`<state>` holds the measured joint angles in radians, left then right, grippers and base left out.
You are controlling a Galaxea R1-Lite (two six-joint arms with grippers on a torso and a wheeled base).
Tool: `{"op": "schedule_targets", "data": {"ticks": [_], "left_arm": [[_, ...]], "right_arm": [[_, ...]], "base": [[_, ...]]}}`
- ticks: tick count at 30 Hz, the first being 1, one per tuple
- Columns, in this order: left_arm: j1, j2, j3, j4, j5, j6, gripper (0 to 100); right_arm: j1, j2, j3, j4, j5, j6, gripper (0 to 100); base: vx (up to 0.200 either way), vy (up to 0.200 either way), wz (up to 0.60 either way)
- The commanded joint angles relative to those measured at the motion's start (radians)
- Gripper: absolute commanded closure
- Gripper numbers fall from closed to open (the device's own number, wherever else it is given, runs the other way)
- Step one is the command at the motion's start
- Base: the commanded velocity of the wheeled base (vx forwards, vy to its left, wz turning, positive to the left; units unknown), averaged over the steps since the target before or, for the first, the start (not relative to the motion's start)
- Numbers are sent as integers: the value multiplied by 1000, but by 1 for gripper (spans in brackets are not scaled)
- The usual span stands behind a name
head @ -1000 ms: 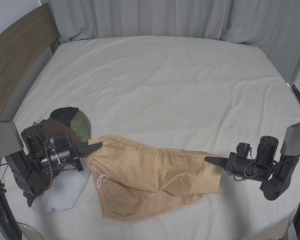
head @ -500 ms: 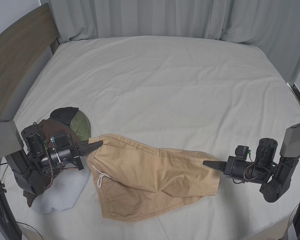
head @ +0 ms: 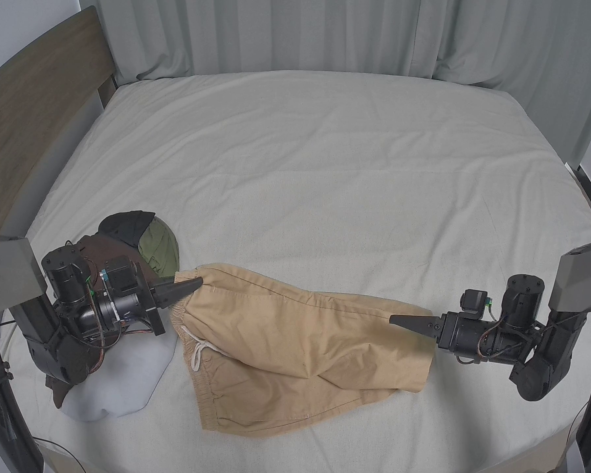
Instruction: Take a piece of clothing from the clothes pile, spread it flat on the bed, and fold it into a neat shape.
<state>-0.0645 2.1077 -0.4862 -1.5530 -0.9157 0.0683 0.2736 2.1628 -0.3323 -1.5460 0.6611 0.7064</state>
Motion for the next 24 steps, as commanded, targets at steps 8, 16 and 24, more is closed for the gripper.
{"op": "schedule_targets", "data": {"ticks": [8, 16, 24], "left_arm": [[0, 0, 0, -1, 0, 1, 100], [0, -2, 0, -1, 0, 1, 100], [-17, -55, -12, -1, 1, -28, 100]], "right_arm": [[-5, 2, -13, -2, -3, 2, 100], [-5, -9, -13, -2, -3, 2, 100], [-2, -70, -16, -2, -3, 7, 100]], "base": [[0, 0, 0], [0, 0, 0], [0, 0, 0]]}}
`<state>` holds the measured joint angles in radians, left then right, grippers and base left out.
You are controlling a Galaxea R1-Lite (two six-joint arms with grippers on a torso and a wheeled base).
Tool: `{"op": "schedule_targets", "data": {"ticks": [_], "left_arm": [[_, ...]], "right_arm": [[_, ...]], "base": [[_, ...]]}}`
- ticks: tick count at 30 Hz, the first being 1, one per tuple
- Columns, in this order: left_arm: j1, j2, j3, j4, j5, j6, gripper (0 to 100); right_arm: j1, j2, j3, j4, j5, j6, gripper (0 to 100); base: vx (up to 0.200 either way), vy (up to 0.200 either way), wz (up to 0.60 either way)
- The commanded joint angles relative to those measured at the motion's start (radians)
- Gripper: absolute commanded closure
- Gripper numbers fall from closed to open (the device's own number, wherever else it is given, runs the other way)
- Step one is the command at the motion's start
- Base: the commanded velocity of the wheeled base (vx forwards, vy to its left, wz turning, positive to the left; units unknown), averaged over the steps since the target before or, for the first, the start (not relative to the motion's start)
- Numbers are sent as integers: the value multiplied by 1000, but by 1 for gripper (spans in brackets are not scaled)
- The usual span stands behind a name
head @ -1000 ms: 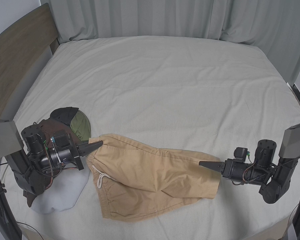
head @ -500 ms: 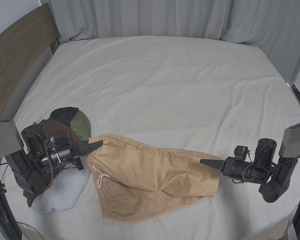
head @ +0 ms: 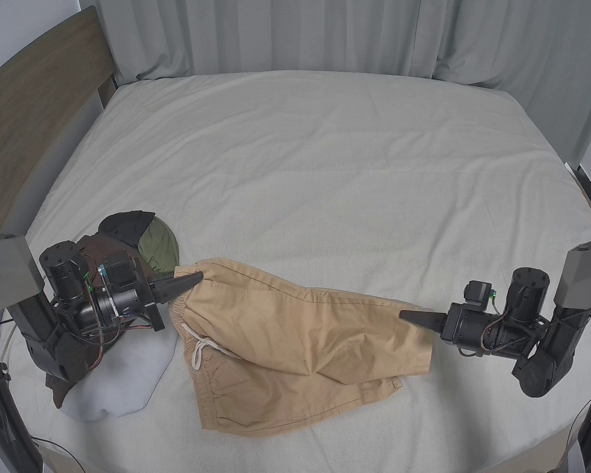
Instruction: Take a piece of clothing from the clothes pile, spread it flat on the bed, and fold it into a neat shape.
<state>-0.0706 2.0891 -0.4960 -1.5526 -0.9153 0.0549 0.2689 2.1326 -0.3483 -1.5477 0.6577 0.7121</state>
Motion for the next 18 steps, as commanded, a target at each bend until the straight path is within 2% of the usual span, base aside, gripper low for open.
{"op": "schedule_targets", "data": {"ticks": [1, 8, 12, 18], "left_arm": [[-14, -44, -4, -1, 1, -29, 100], [-18, -80, -10, -1, 10, -119, 100], [-17, -80, -36, -1, 41, -125, 100], [-11, -80, -59, -1, 44, -139, 100]], "right_arm": [[1, -49, -1, 0, 0, 1, 100], [1, -148, 2, 1, 0, 1, 100], [1, -197, 5, 3, 0, 1, 100], [1, -250, 5, 1, 2, 1, 100]], "base": [[0, 0, 0], [0, 0, 0], [0, 0, 0], [0, 0, 0]]}}
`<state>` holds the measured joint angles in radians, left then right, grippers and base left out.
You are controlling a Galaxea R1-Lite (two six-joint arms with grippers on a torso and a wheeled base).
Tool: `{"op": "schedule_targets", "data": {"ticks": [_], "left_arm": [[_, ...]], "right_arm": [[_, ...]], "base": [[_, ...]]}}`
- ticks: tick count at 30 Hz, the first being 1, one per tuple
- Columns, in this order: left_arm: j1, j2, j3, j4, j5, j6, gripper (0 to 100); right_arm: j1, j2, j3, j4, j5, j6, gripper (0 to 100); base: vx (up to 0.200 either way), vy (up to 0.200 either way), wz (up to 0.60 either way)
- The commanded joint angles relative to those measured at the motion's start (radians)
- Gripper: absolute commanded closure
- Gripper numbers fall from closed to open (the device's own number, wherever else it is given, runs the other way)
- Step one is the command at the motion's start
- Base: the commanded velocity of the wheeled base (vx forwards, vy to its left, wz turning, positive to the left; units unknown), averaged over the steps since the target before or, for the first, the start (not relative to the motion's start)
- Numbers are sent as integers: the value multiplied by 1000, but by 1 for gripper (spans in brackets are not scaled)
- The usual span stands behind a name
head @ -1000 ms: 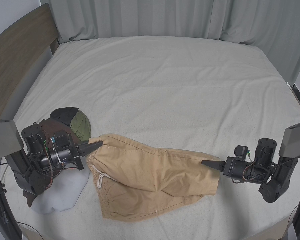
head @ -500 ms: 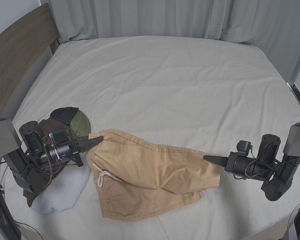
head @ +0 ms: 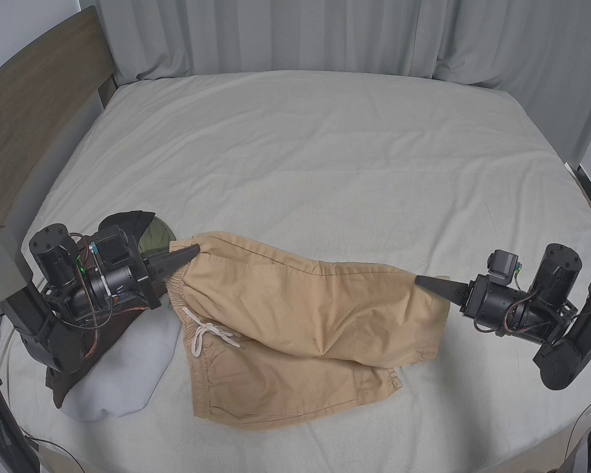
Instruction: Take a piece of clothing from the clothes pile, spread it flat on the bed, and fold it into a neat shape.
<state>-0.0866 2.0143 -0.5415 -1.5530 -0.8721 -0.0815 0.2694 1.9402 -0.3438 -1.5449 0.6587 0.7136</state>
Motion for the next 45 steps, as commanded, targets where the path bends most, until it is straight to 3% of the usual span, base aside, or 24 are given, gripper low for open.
{"op": "schedule_targets", "data": {"ticks": [1, 40, 45], "left_arm": [[7, -6, -18, -1, 2, -3, 100], [25, -45, -21, -1, 2, 5, 100], [25, -45, -23, -1, 1, 3, 100]], "right_arm": [[1, -66, 0, 0, 1, 0, 100], [-25, -153, -40, 0, 1, -10, 100], [-38, -149, -50, 0, -1, -46, 100]], "base": [[0, 0, 0], [0, 0, 0], [0, 0, 0]]}}
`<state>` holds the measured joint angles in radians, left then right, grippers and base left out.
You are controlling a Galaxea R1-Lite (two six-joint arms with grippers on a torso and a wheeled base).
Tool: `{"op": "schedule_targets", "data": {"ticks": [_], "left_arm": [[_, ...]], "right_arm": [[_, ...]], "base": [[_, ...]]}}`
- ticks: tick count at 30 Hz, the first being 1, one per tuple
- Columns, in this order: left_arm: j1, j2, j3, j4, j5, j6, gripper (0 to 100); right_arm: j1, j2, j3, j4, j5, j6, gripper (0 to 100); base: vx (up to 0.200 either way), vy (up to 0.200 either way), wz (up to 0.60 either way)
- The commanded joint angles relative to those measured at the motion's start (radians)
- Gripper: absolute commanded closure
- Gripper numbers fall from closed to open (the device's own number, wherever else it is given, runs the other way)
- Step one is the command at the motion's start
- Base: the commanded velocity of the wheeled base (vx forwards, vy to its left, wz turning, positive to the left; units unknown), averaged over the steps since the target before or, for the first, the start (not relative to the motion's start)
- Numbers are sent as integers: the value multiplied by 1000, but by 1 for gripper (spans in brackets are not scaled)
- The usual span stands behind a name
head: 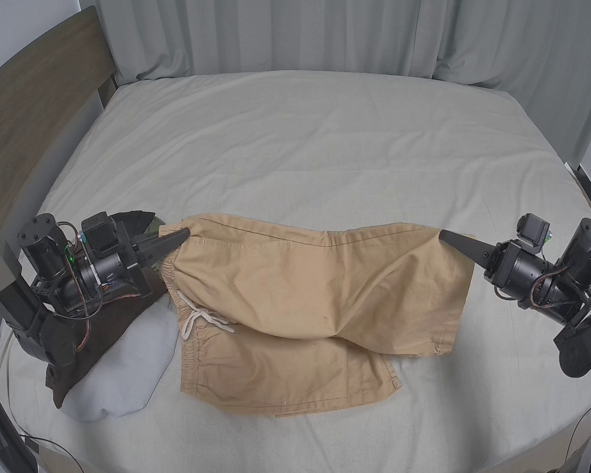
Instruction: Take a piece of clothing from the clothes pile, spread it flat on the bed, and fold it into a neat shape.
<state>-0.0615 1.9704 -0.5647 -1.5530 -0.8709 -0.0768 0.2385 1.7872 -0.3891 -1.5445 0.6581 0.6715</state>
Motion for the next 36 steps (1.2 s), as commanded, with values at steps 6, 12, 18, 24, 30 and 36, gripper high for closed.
{"op": "schedule_targets", "data": {"ticks": [6, 12, 18, 24, 30, 36], "left_arm": [[12, -2, -3, -1, 0, -3, 100], [19, -4, -11, -1, 1, -6, 100], [20, -4, 3, -1, 0, -6, 100], [38, -2, -3, -1, 1, -9, 100], [49, -2, -11, -1, 1, -11, 100], [51, -1, -14, -1, 1, -12, 100]], "right_arm": [[-24, 37, -5, 0, 2, -39, 100], [-45, 35, -16, 0, 3, -41, 100], [-47, 37, -23, 0, 3, -72, 100], [-70, 55, -28, 0, 3, -115, 100], [-99, 77, -37, 0, 3, -132, 100], [-111, 90, -42, 0, 3, -144, 100]], "base": [[0, 0, 0], [0, 0, 0], [0, 0, 0], [0, 0, 0], [0, 0, 0], [0, 0, 0]]}}
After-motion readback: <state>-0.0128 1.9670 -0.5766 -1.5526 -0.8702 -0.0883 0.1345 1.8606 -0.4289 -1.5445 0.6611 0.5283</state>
